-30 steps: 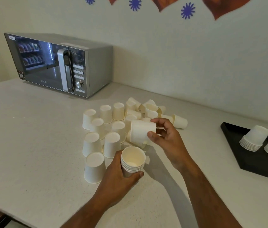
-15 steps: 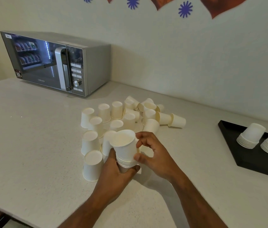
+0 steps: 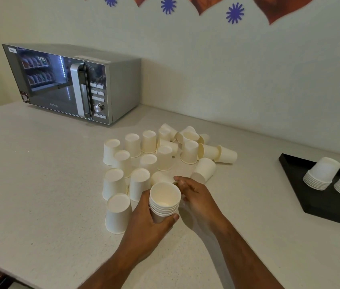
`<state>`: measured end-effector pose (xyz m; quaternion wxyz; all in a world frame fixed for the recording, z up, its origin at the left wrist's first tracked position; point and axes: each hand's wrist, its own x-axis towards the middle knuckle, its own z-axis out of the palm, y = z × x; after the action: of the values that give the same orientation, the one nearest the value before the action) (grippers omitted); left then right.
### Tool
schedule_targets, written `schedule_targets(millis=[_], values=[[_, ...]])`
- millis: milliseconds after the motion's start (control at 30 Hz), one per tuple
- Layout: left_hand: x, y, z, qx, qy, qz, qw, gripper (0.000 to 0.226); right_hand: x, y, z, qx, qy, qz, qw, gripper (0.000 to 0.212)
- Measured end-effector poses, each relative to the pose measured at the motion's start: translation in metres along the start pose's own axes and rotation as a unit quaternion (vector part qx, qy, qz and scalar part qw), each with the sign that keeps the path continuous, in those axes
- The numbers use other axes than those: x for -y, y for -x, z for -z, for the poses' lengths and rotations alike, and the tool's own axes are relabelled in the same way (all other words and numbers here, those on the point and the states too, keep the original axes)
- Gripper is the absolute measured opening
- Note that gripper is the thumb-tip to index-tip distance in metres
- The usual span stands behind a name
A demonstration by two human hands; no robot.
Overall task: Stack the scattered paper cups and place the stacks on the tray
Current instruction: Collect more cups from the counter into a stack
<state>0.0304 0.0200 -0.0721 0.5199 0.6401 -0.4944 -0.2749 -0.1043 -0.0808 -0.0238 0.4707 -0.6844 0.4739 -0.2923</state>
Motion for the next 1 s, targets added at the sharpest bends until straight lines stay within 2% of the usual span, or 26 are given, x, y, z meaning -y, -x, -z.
schedule_targets(millis=[167,267,333,400,467,600,667,700,767,800,867,933,1000], values=[[0.001,0.001,0.002,0.0,0.002,-0.004,1.0,0.078,0.013,0.0,0.01,-0.148,-0.044,0.094,0.984,0.014],[0.0,0.0,0.001,0.002,0.001,-0.009,1.0,0.077,0.026,0.005,0.018,-0.206,-0.059,0.174,0.961,0.017],[0.001,0.0,0.0,0.004,0.008,-0.008,1.0,0.077,0.037,0.013,0.021,-0.201,-0.044,0.251,0.946,0.019],[0.001,0.001,0.0,0.004,0.014,-0.01,1.0,0.075,0.045,0.021,0.021,-0.164,-0.029,0.317,0.934,0.021],[0.001,0.001,-0.001,0.003,0.021,-0.014,1.0,0.074,0.047,0.027,0.019,-0.116,0.012,0.35,0.93,0.023],[-0.001,0.0,-0.002,0.01,0.036,-0.015,0.999,0.077,0.041,0.028,0.011,-0.051,0.135,0.39,0.91,0.013],[0.0,0.0,-0.002,0.007,0.031,-0.02,0.999,0.075,0.038,0.026,0.01,-0.038,0.089,0.371,0.924,0.02],[0.001,0.0,-0.001,0.005,0.029,-0.023,0.999,0.073,0.036,0.023,0.01,-0.057,0.053,0.348,0.934,0.023],[0.003,0.0,0.0,0.005,0.029,-0.024,0.999,0.071,0.031,0.016,0.015,-0.141,0.018,0.277,0.95,0.017],[0.004,0.0,0.0,0.008,0.035,-0.018,0.999,0.072,0.025,0.011,0.02,-0.197,0.035,0.231,0.952,0.012],[0.004,0.0,0.001,0.016,0.044,-0.009,0.999,0.074,0.008,0.0,0.033,-0.294,0.127,0.13,0.938,0.02],[0.003,0.0,0.001,0.015,0.031,-0.015,0.999,0.074,-0.01,-0.006,0.048,-0.334,0.225,0.034,0.915,0.038],[0.002,0.0,0.001,0.014,0.023,-0.017,0.999,0.074,-0.024,-0.008,0.059,-0.333,0.265,-0.029,0.904,0.052]])
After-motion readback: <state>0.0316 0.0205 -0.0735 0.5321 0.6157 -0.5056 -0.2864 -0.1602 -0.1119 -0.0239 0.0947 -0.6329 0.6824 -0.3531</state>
